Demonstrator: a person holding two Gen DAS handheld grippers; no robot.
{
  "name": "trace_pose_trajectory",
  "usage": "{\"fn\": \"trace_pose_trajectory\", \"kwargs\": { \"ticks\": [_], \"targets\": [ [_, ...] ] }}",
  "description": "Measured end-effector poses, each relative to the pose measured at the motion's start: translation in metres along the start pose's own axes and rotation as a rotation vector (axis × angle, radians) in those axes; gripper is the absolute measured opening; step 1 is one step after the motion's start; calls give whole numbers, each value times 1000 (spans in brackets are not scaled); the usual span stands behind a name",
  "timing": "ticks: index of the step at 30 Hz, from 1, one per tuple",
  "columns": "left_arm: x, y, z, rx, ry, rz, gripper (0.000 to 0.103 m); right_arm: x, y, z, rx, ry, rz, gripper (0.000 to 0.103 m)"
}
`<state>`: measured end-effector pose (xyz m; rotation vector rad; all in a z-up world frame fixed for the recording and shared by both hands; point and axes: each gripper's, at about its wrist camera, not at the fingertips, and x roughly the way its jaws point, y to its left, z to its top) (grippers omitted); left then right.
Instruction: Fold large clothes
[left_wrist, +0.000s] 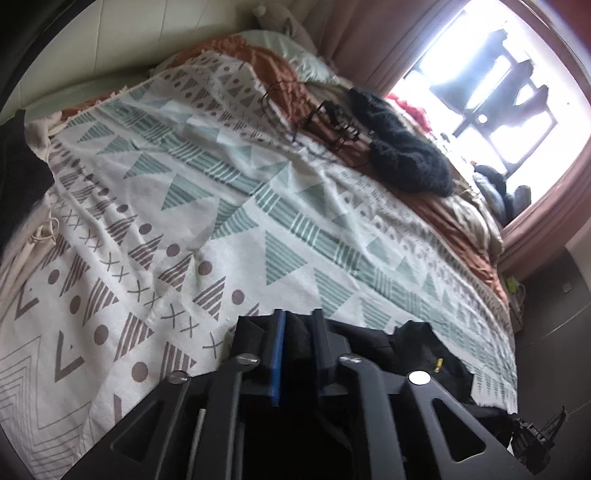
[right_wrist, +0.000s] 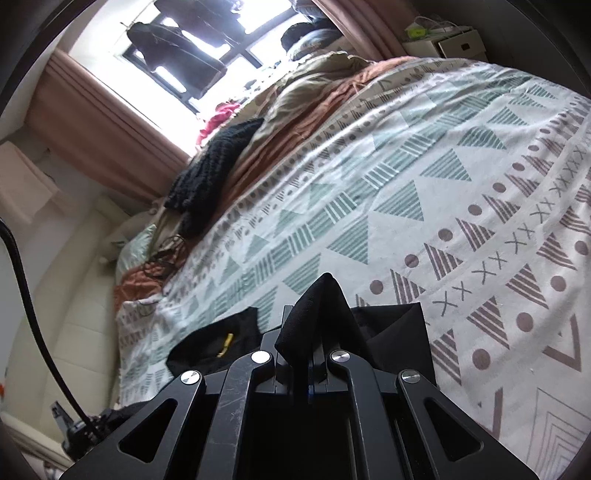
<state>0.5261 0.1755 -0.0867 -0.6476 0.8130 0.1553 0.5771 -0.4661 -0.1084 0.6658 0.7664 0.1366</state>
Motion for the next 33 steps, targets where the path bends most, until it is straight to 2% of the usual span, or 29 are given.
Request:
{"fn": "trace_pose_trajectory", "kwargs": {
  "ticks": [1,2,3,5,6,10,14,24,25,26,27,28,29,30,32,33],
  "targets": [
    [0,0,0,0,8,-6,34,5,0,0,-4,9,-24,10],
    [-3,-1,0,-1,5,-23,52,8,1,1,-8,21,-42,21],
    [-7,0,-1,-1,-10,-32,61,10,1,0,-11,31,-60,40],
    [-20,0,-4,11,-52,-24,64,4,1,-1,-20,23,-69,64],
    [-22,0,-6,18,-54,-16,64,0,2,-2,-27,9,-72,65],
    [-32,11,-14,25,-27,-4,64,-22,-2,-7,-49,-4,-98,65],
    [-36,22,-29,70,21,57,64,-36,-15,-15,-56,26,-130,65],
    [-19,48,-80,161,175,124,63,-45,-46,-53,-115,191,-204,65],
    [-16,49,-84,165,183,128,61,-44,-47,-58,-124,212,-208,65],
    [-11,50,-87,174,198,123,51,-42,-47,-63,-131,227,-213,65],
    [-8,51,-89,176,209,117,32,-40,-49,-68,-139,243,-220,64],
    [-5,52,-91,172,220,107,23,-39,-51,-72,-139,244,-229,61],
    [-5,51,-91,169,218,99,11,-38,-54,-75,-133,243,-237,49],
    [-7,49,-91,178,207,106,6,-36,-57,-77,-120,250,-226,31],
    [-11,45,-88,194,181,100,2,-34,-58,-79,-103,253,-195,8],
    [-13,45,-86,191,173,93,1,-37,-55,-79,-115,240,-192,6]
  ]
}}
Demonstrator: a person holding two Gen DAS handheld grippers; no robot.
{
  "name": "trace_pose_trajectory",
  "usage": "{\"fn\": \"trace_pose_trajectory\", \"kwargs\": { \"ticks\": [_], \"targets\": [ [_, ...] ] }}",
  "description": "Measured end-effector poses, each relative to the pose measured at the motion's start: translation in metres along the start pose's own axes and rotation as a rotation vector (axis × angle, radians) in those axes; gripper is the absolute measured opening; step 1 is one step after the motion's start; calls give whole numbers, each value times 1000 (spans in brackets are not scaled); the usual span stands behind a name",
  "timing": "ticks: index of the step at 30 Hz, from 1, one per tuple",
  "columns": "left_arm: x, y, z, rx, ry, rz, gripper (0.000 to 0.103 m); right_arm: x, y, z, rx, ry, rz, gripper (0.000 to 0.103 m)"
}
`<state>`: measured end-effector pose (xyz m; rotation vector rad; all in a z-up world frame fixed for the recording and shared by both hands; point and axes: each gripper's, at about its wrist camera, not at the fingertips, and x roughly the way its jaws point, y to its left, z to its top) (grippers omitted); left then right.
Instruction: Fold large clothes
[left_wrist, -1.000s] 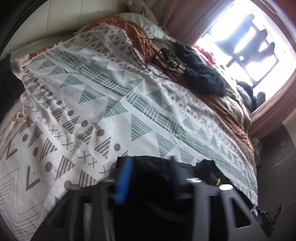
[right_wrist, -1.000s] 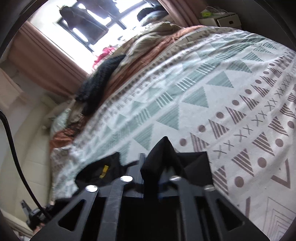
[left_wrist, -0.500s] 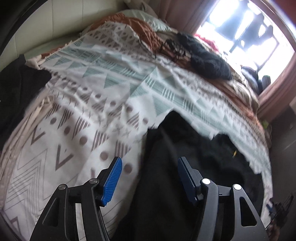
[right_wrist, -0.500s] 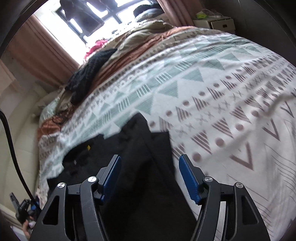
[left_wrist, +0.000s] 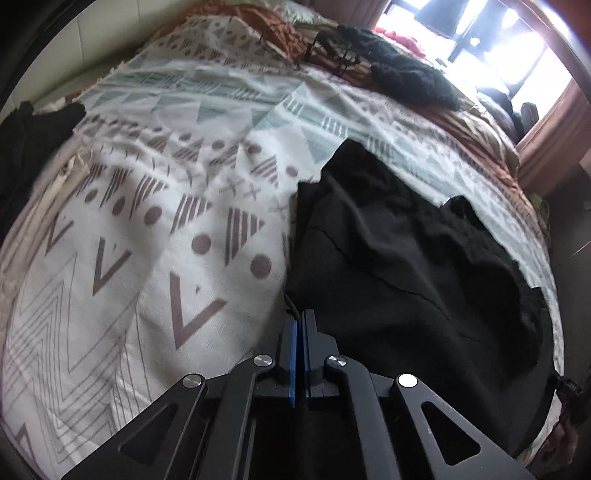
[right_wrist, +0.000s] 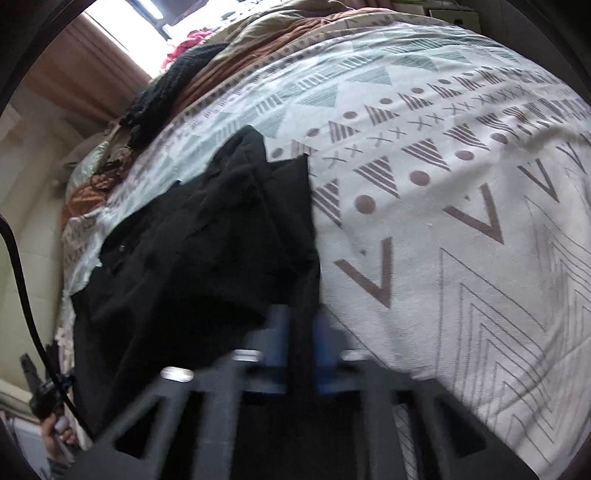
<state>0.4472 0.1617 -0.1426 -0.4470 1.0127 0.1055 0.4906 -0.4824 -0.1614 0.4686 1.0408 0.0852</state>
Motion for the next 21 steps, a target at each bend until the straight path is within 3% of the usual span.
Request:
{"fn": "trace_pose_trajectory", "kwargs": {
  "ticks": [8,17,20,21],
  "targets": [
    [6,-3,24,-19,-30,-6,0,-16,7,18,-13,-111,-4,3],
    [28,-2,25,-45,34,27,5,13,0,23,54,-61,-82,5],
    [16,2,23,-60,25,14,12,5,4,24,56,-60,-125,25],
    [11,5,22,-71,16,10,22,-1,6,25,49,-68,-131,35]
  ]
}}
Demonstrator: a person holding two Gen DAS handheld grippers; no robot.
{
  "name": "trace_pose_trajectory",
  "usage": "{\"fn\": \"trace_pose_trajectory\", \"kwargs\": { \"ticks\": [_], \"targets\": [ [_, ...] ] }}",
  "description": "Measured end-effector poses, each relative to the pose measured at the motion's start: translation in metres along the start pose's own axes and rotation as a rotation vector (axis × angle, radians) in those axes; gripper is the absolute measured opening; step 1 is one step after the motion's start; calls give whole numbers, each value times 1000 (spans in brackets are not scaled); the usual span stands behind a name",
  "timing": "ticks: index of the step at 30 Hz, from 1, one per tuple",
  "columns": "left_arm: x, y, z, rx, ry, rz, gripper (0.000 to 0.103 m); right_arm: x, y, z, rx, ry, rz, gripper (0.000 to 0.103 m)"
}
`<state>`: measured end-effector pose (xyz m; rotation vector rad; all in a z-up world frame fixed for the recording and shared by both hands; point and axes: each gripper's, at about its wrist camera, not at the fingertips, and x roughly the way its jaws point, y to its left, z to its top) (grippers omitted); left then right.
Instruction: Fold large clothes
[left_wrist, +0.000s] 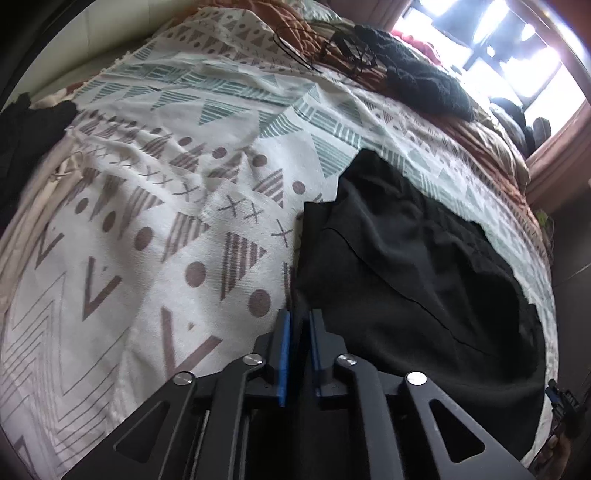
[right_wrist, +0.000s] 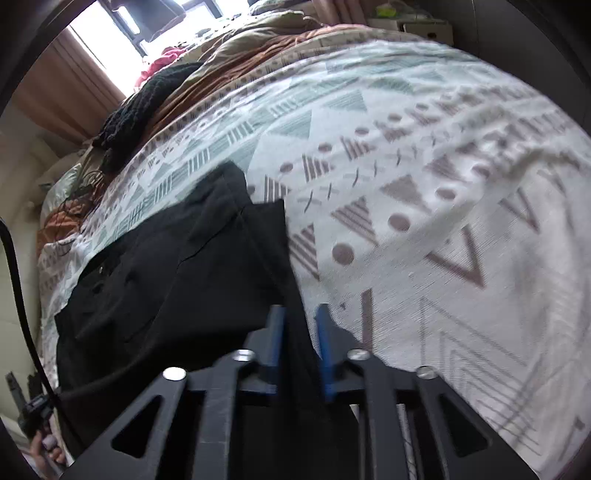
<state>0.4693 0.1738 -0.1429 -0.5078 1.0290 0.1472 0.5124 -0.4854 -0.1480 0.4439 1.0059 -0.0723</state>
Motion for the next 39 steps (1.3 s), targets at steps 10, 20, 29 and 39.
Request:
{"fn": "trace_pose_trajectory", "kwargs": {
  "ticks": [10,20,29,39],
  "targets": [
    [-48,29,-20,-75,-78,-30,56,-27,71,18,-166,-43,66,41],
    [-63,51,-56,-169,-77,-20,56,14,181,8,-352,28,120,41],
    [-43,39,-74,-145,-28,-13,47,68,256,-10,-500,120,124,41],
    [-29,36,-81,-128,-7,-5,30,124,293,-24,-640,193,49,41]
  ]
}}
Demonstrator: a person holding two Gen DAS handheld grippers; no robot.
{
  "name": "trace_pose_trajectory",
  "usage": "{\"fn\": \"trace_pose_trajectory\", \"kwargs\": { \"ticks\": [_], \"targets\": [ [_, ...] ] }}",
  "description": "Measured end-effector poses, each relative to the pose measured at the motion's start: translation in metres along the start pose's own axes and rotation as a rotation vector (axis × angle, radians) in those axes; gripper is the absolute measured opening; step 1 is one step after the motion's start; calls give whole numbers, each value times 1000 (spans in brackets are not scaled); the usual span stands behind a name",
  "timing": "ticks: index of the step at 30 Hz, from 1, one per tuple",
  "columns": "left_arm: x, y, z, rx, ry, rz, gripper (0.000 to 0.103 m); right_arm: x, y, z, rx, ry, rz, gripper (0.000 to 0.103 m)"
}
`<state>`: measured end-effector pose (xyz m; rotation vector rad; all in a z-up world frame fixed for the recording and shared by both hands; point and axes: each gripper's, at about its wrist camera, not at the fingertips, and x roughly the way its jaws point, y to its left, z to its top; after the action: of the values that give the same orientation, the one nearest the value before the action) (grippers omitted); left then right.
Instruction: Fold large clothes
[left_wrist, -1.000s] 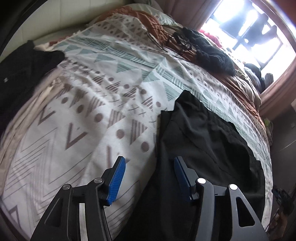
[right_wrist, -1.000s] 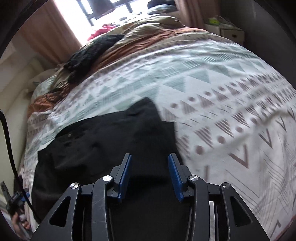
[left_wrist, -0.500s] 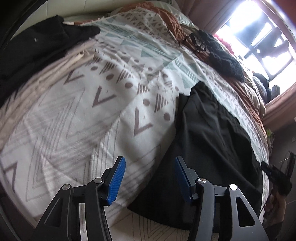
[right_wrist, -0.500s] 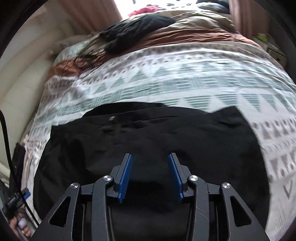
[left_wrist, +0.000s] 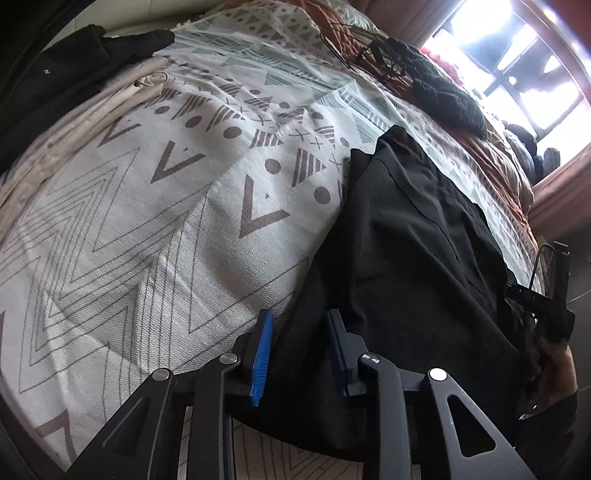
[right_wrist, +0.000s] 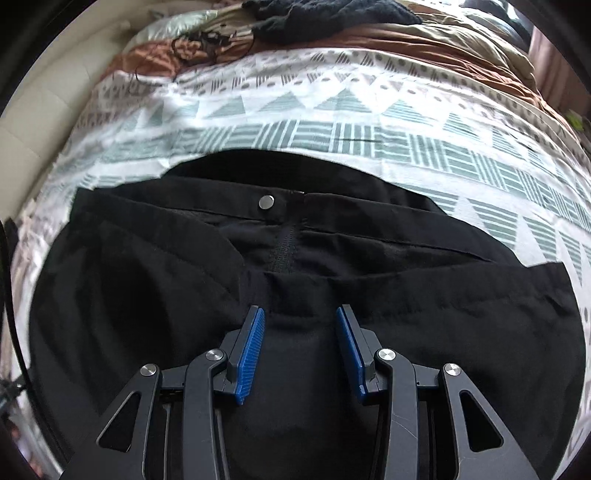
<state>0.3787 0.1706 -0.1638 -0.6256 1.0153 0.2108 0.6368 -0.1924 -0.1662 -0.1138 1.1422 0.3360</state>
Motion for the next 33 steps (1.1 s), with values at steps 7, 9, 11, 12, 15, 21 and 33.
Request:
{"fn": "trace_pose_trajectory", "kwargs": {
  "ticks": [7,9,11,12,15,21,33],
  "targets": [
    [4,-1,-1,-5,-1,2,30,3,2,6,-70,5,-7,2],
    [4,0,-1,-4,0,2,30,-3,5,7,-90,-12,-16,1],
    [4,1,-1,-5,0,3,30,-15,4,10,-92,-51,-22,1],
    [4,0,-1,-4,0,3,30,-21,3,12,-84,-69,-24,1],
    [3,-1,-3,-2,-3,7,30,-40,-6,23,-43,-134,-43,1],
    [4,0,-2,-20,-6,18,30,-29,-14,38,-8,-151,-89,0],
    [-36,21,3,-128,-62,-89,69,-30,-40,16,127,-113,-37,44]
  ]
}}
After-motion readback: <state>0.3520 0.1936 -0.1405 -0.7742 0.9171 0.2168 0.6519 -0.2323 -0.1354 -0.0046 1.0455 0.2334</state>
